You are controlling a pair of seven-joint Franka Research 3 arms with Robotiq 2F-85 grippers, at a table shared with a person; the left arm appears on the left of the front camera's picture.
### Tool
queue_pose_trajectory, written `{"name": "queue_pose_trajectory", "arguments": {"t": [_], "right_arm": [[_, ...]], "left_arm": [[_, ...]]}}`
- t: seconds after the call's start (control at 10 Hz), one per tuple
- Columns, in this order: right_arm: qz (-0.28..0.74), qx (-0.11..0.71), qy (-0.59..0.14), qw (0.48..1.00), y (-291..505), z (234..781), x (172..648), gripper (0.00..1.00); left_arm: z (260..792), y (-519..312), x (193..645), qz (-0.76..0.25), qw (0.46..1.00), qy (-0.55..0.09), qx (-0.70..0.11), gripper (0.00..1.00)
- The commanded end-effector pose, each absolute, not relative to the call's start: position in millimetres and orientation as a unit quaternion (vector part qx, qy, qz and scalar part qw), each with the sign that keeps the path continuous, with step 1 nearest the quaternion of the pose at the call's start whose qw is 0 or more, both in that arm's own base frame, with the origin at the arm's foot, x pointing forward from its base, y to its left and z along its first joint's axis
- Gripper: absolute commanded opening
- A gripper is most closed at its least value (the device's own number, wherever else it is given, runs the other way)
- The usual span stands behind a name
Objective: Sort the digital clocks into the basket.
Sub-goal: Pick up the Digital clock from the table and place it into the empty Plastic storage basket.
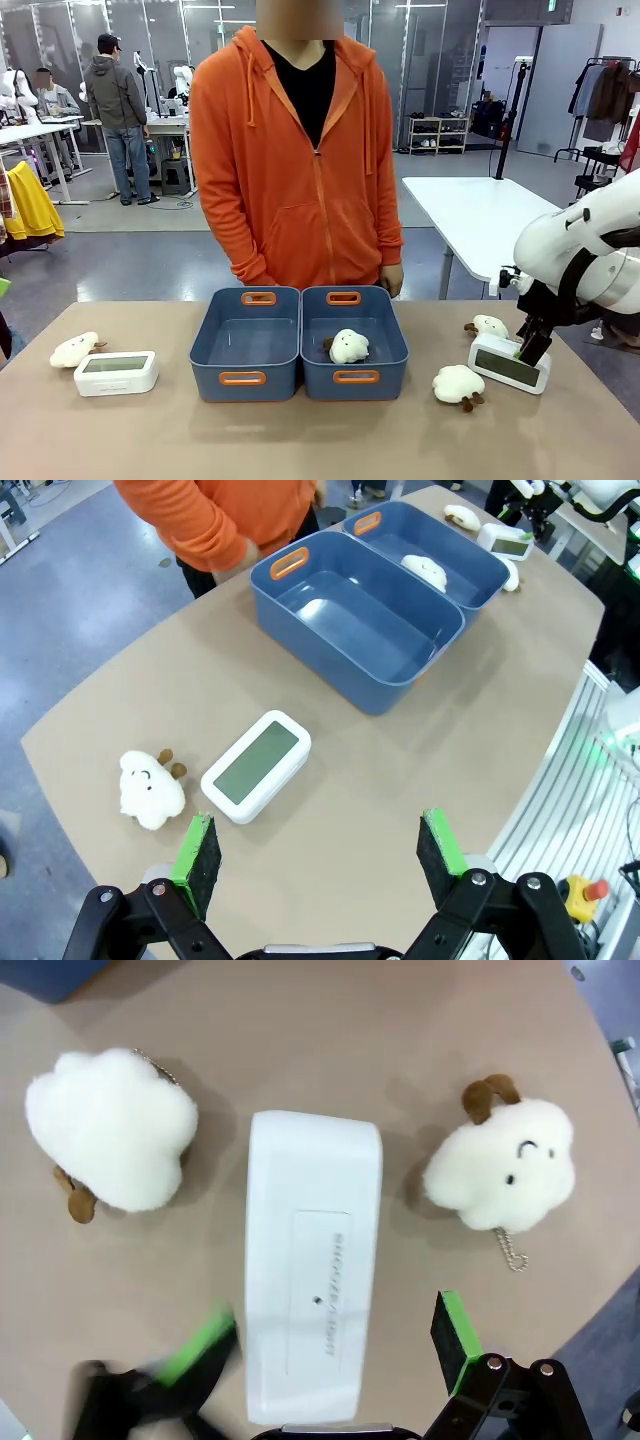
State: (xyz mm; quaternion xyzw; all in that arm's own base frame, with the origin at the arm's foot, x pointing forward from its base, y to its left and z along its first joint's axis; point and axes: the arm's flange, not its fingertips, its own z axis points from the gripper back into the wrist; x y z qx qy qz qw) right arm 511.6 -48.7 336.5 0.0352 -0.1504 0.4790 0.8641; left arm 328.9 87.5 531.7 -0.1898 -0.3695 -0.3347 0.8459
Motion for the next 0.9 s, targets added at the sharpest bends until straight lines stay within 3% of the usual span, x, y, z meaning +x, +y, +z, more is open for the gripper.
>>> {"name": "queue_pose_trajectory", "arguments": {"t": [0.0,0.5,0.6,0.7,0.8], "right_arm": [[0.477,0.044,-0.118,0.87,-43.0,326.9,515.6,1.0],[0.453,0.06,-0.107,0.883,-46.0,325.1,514.4,1.0],[0.452,0.059,-0.109,0.883,-46.5,323.4,514.7,0.48],[0.446,0.058,-0.116,0.886,-48.1,323.1,516.1,0.4],[0.446,0.058,-0.121,0.885,-49.0,323.0,516.3,0.0]], "left_arm": [[530.7,89.3,328.9,-0.345,0.84,-0.371,-0.193,1.0],[530.7,89.3,328.9,-0.345,0.84,-0.371,-0.193,1.0],[530.7,89.3,328.9,-0.345,0.84,-0.371,-0.193,1.0],[530.7,89.3,328.9,-0.345,0.84,-0.371,-0.193,1.0],[530.7,89.3,328.9,-0.345,0.84,-0.371,-0.193,1.0]]}}
